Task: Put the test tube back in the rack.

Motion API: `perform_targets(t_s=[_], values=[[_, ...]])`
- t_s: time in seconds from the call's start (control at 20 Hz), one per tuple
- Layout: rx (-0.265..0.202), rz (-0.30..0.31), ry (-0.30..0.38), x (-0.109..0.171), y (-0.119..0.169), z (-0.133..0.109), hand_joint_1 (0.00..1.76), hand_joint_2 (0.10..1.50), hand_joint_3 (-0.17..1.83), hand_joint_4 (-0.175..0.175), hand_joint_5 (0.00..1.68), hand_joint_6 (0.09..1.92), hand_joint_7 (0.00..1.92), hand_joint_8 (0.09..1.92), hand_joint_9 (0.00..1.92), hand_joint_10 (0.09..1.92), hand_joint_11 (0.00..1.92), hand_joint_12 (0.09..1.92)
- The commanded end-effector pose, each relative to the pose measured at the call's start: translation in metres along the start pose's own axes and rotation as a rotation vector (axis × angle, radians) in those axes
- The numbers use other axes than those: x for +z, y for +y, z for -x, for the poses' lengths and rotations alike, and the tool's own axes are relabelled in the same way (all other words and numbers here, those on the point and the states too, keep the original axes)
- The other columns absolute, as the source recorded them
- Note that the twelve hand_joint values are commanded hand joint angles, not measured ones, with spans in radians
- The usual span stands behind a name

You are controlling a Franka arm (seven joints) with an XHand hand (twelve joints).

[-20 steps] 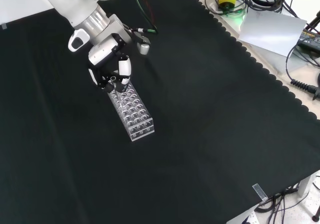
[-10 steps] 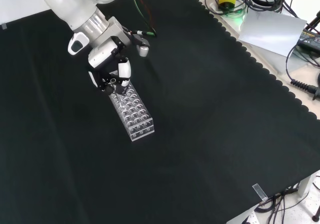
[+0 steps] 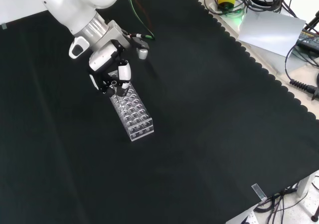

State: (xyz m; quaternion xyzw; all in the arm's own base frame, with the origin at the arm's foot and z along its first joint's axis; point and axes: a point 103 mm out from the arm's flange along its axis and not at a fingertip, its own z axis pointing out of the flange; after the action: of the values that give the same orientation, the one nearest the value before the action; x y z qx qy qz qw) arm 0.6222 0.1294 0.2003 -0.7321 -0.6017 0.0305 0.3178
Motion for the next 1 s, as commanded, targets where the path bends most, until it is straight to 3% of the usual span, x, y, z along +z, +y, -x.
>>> perform_targets(t_s=[0.05, 0.8, 1.0], values=[[0.007, -0.012, 0.009, 0.014, 0.009, 0.016, 1.22, 0.68, 0.61, -0.175, 1.29, 0.61, 1.67, 0.59, 1.53, 0.60, 1.06, 1.09], [0.000, -0.052, 0.010, 0.037, 0.012, 0.014, 1.22, 0.68, 0.61, -0.175, 1.29, 0.61, 1.67, 0.59, 1.53, 0.60, 1.06, 1.09], [0.003, -0.107, 0.061, 0.037, 0.013, 0.017, 1.22, 0.68, 0.61, -0.175, 1.29, 0.62, 1.66, 0.59, 1.53, 0.61, 1.01, 1.14]])
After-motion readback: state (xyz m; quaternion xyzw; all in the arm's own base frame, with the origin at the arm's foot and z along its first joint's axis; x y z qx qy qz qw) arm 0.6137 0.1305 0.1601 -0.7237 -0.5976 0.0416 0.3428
